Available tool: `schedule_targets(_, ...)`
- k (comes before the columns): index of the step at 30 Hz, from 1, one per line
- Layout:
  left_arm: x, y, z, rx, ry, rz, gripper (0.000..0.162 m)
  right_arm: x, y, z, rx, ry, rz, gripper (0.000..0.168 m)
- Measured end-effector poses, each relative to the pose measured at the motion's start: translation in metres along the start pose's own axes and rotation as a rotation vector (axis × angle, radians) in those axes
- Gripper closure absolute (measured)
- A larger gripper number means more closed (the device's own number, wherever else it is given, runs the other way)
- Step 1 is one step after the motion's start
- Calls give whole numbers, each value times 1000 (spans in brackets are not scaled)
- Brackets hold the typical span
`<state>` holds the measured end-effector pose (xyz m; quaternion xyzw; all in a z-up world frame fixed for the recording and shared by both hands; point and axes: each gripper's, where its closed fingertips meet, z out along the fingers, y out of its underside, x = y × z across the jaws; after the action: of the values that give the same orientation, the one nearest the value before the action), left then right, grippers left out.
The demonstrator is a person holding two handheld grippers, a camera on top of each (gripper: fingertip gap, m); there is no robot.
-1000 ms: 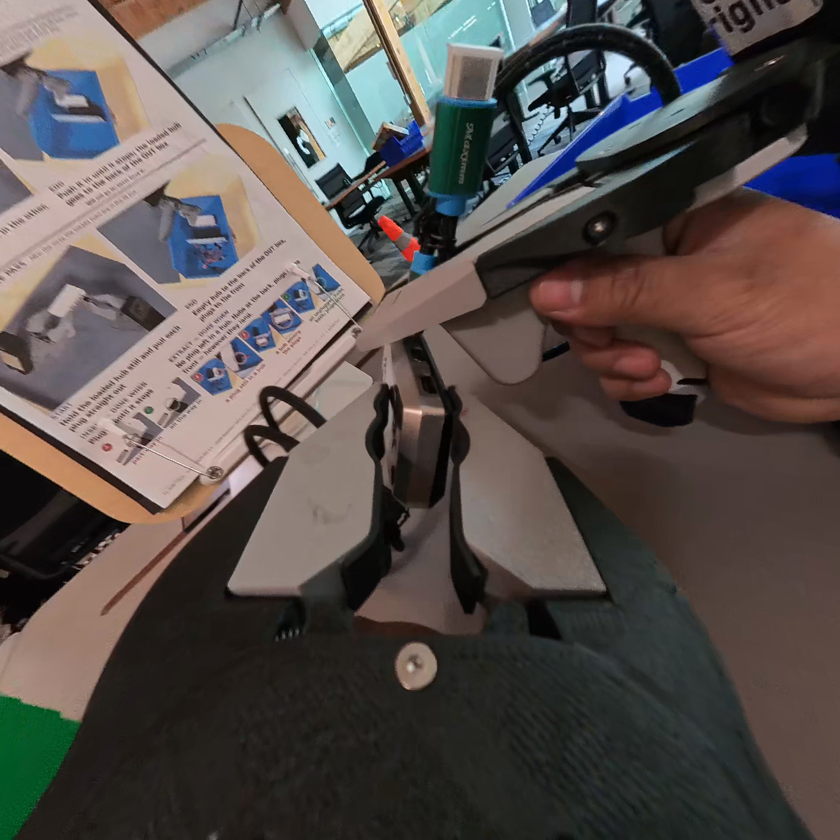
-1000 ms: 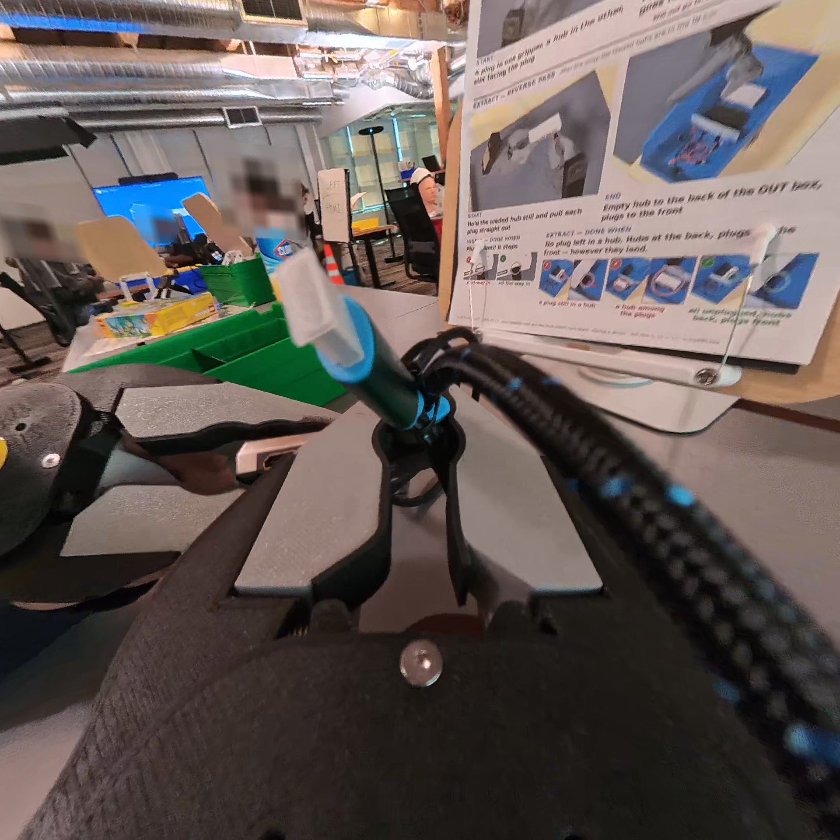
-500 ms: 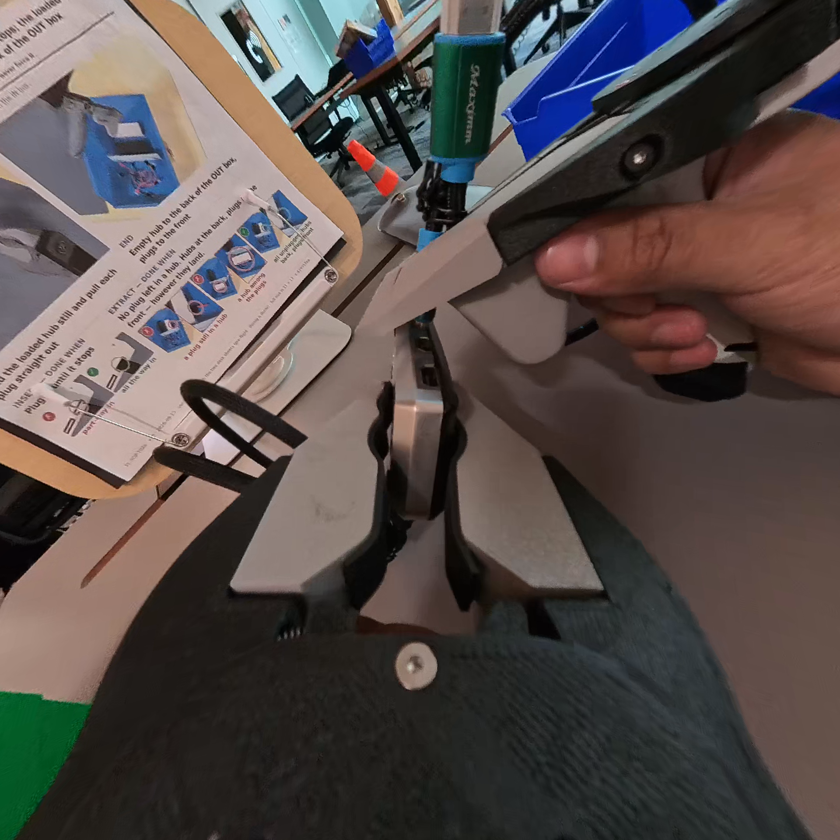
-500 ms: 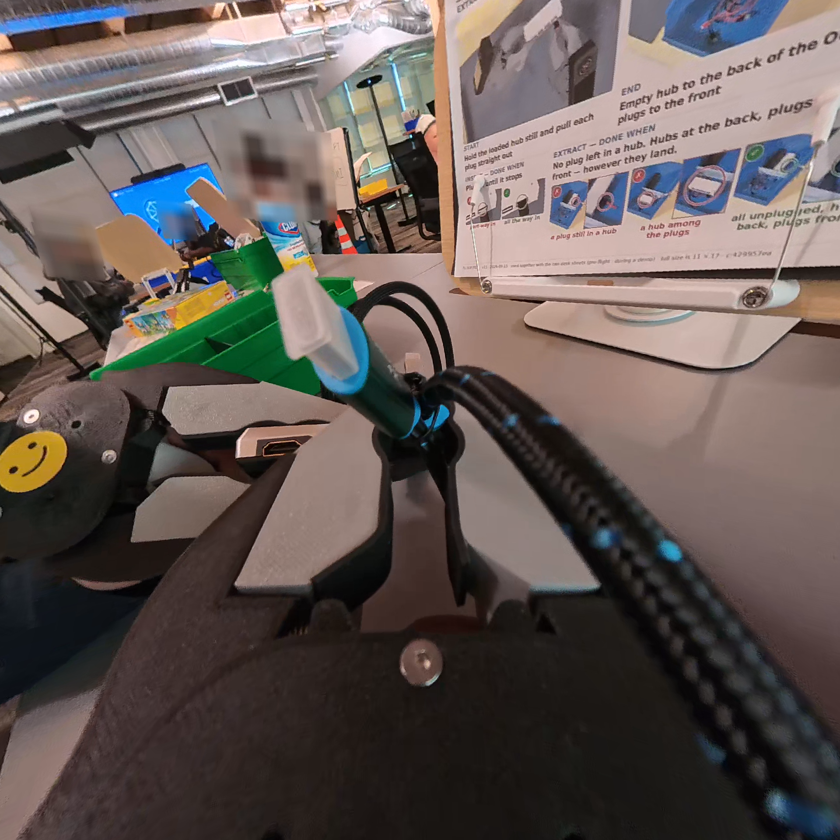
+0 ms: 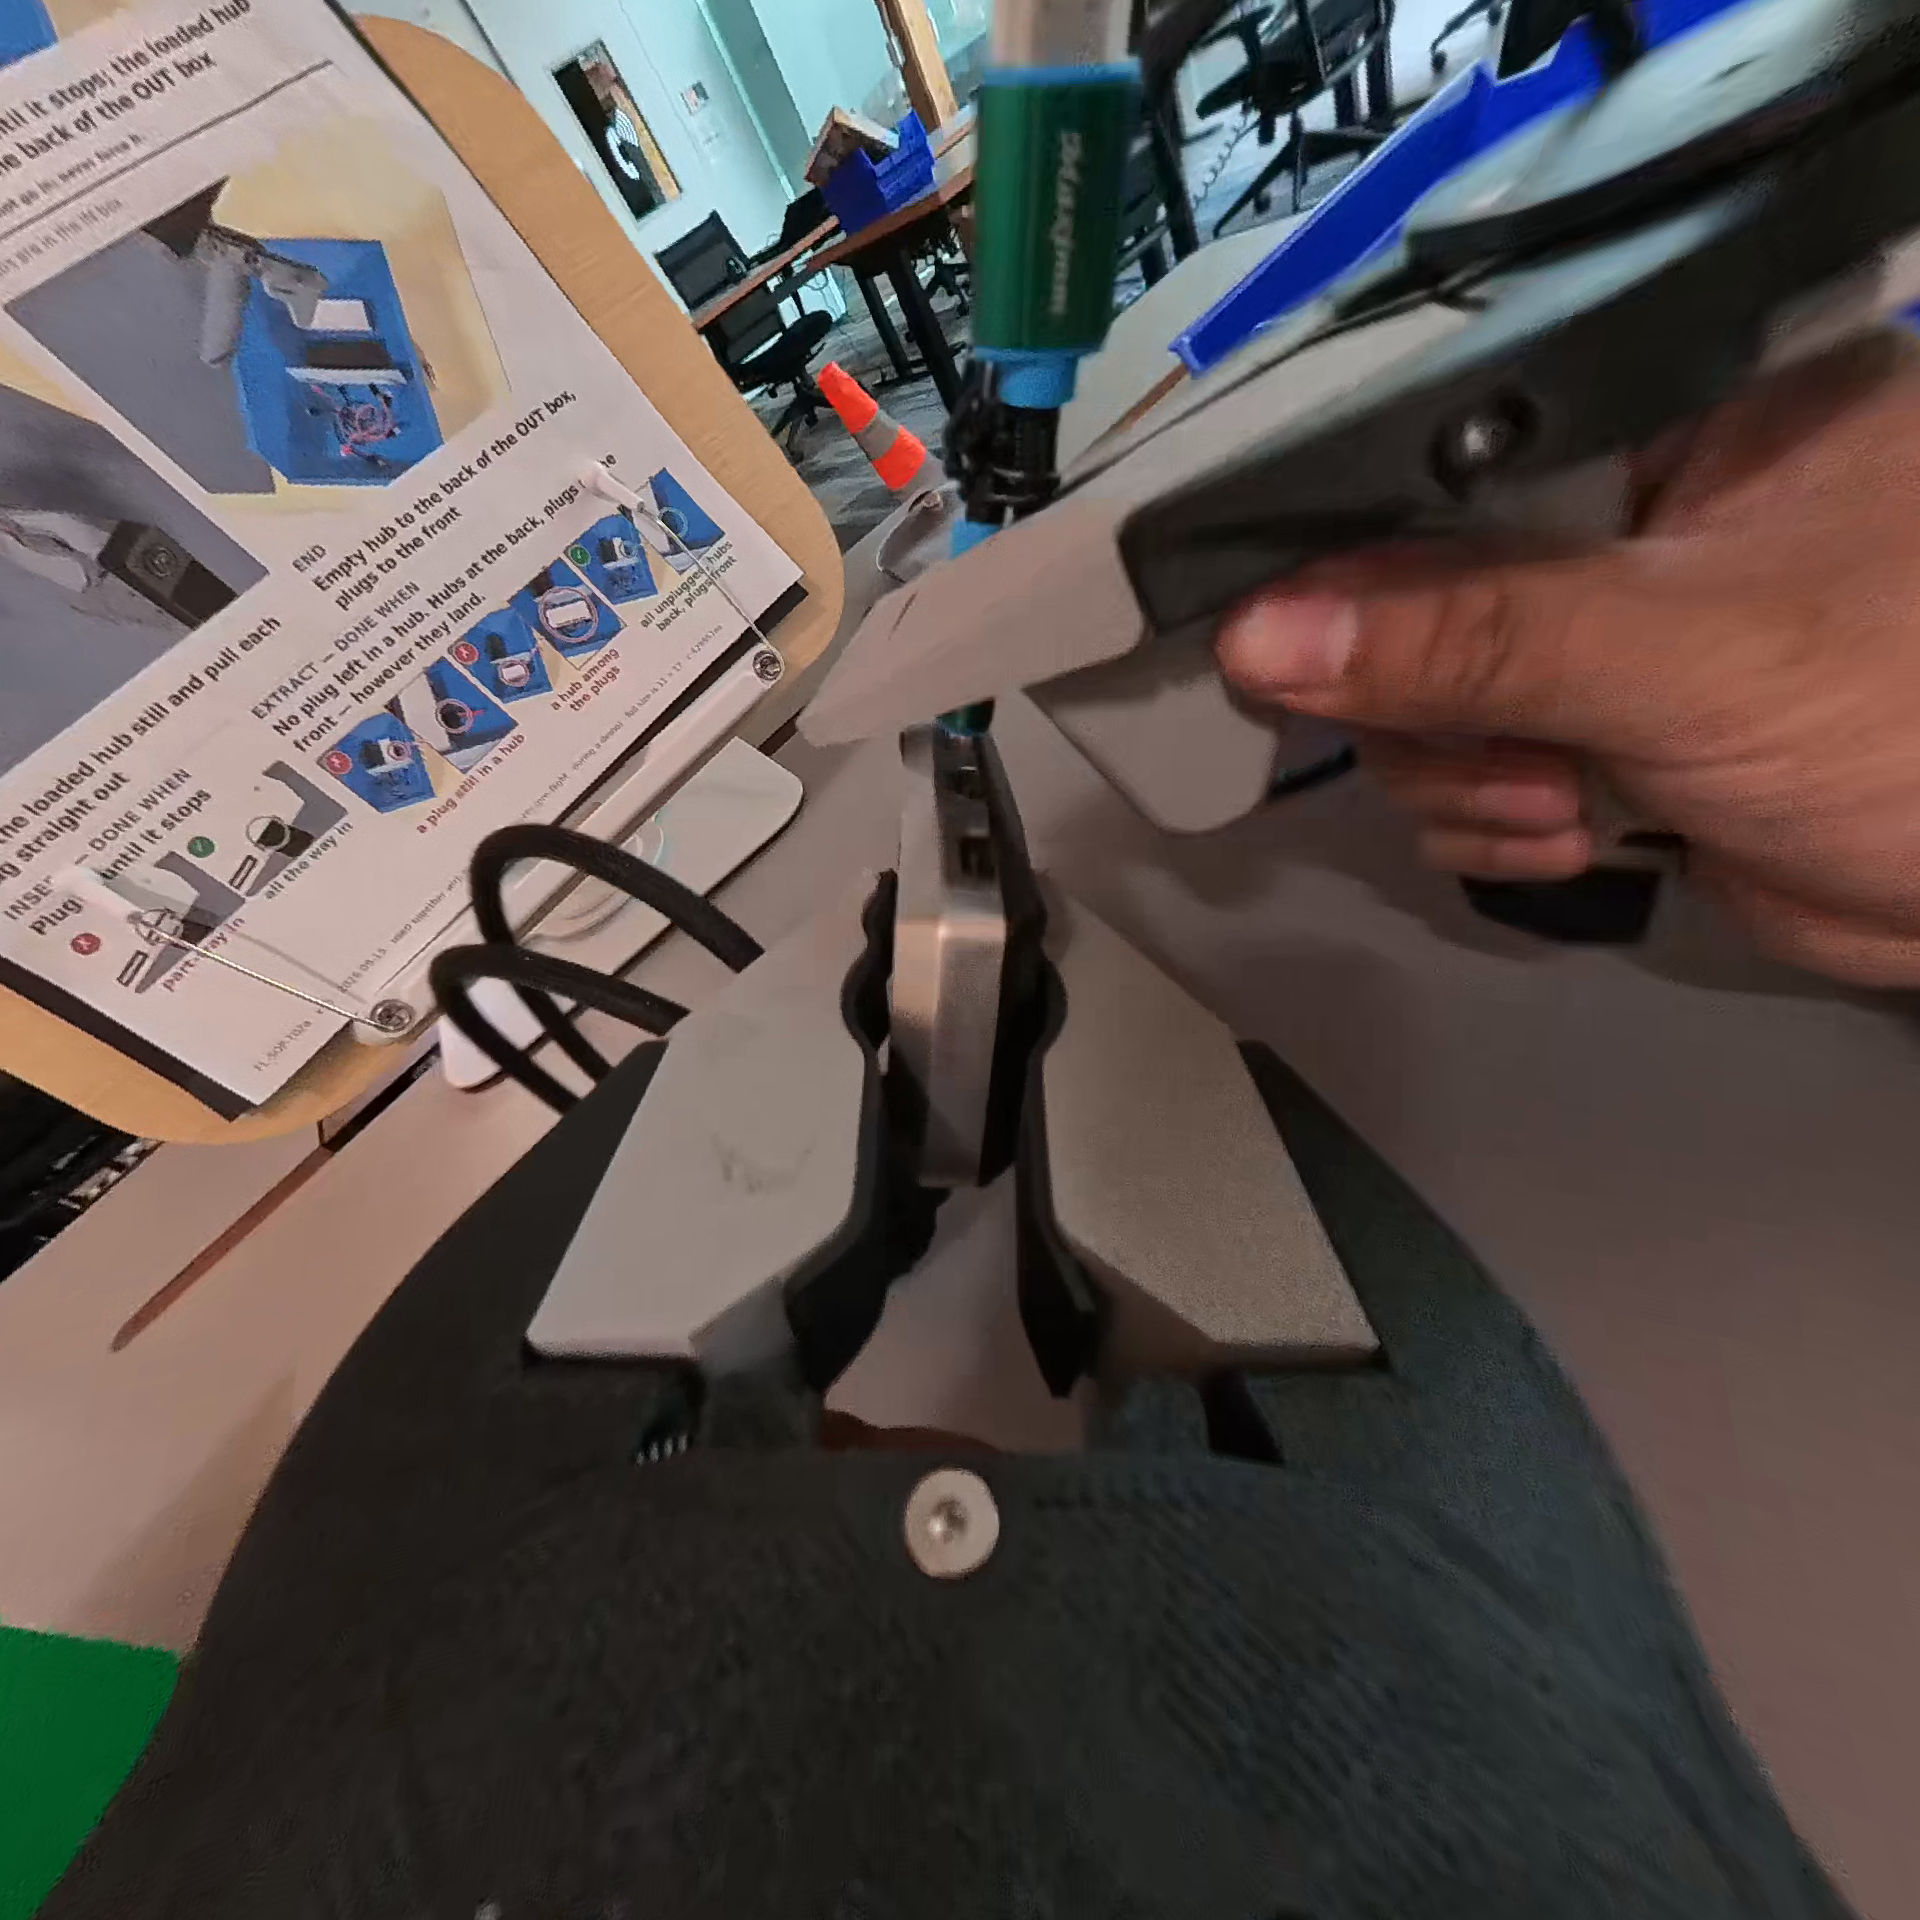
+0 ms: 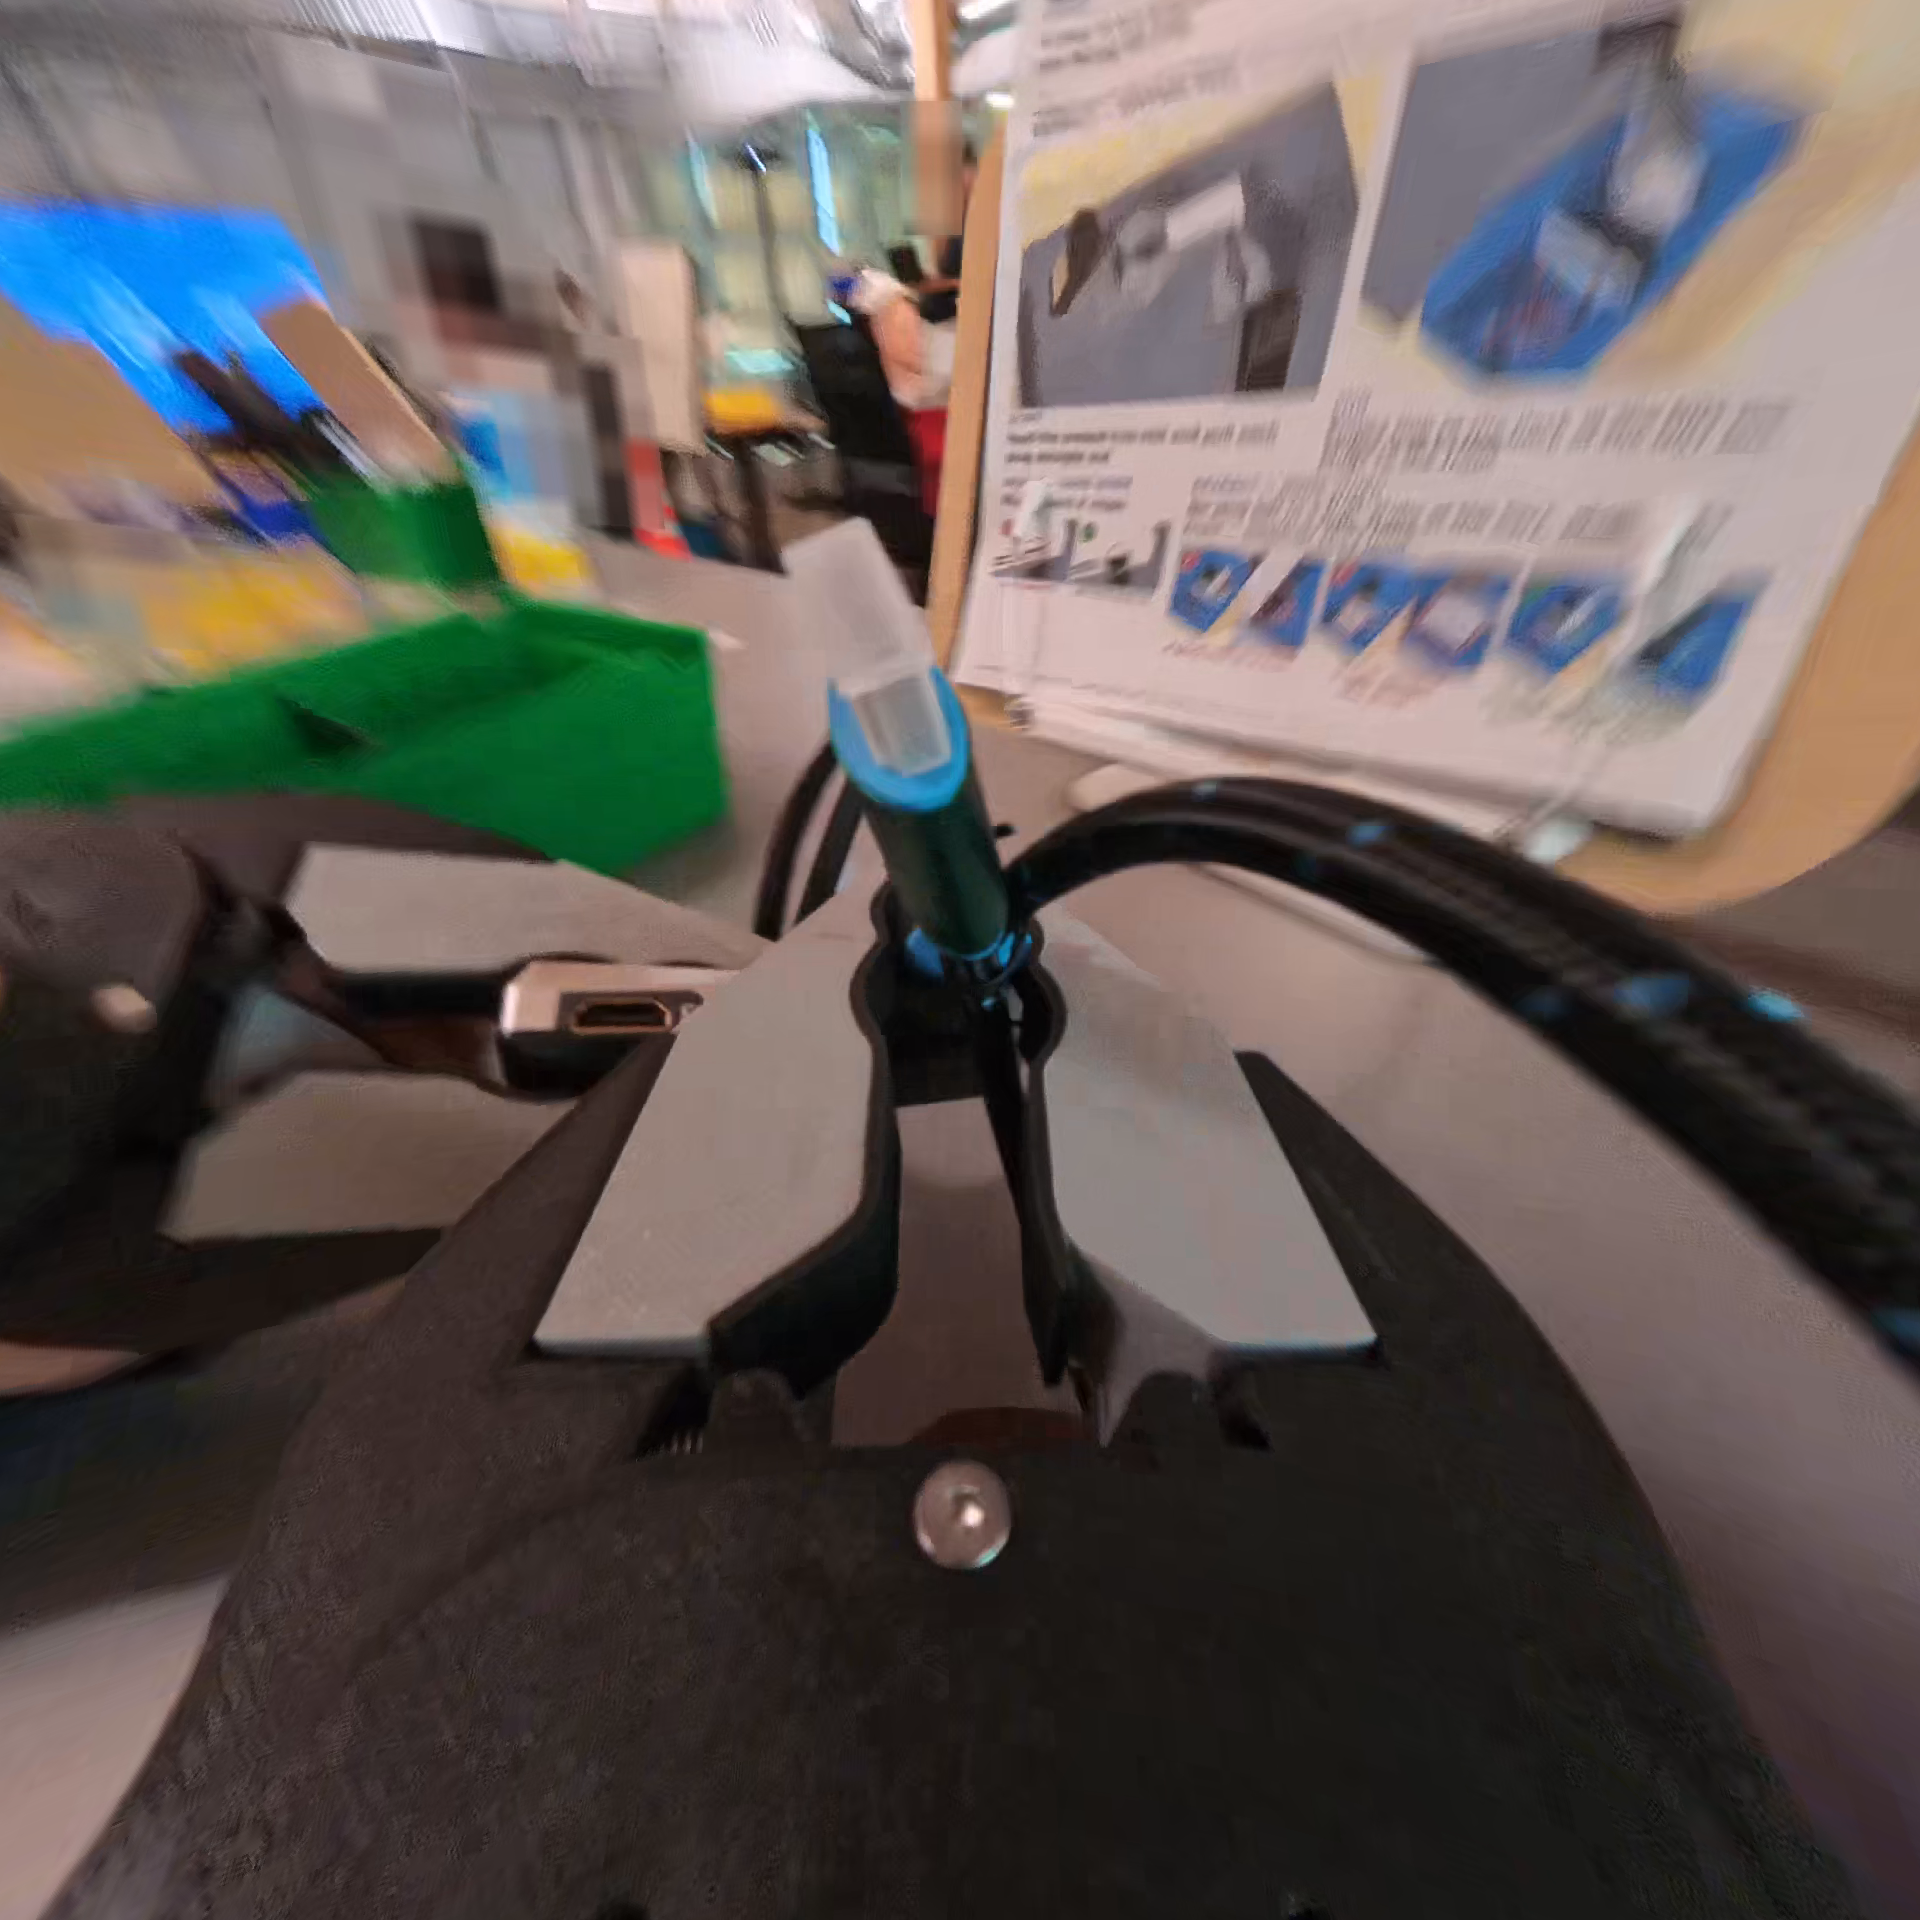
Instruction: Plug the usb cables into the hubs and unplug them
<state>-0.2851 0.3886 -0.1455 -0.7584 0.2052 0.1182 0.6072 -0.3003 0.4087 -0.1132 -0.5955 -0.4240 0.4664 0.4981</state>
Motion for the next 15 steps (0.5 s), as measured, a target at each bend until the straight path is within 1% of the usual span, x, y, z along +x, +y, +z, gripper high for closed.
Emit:
schedule_targets(1,-1,-1,0,4,3,-13,142,-1,-4,-1,-14,70,-165,151)
schedule_targets(2,-2,0,-1,5,4,-25,143,-4,-7,-1,-12,112,-262,151)
schedule_targets(3,-3,1,-1,-2,-1,-25,143,-7,-8,0,-7,124,-280,152)
schedule_targets(6,-6,8,0,-26,-15,-15,143,-7,-2,5,-7,90,-188,152)
schedule_targets(15,-6,9,0,-22,-23,-4,143,-7,-1,5,0,80,-195,152)
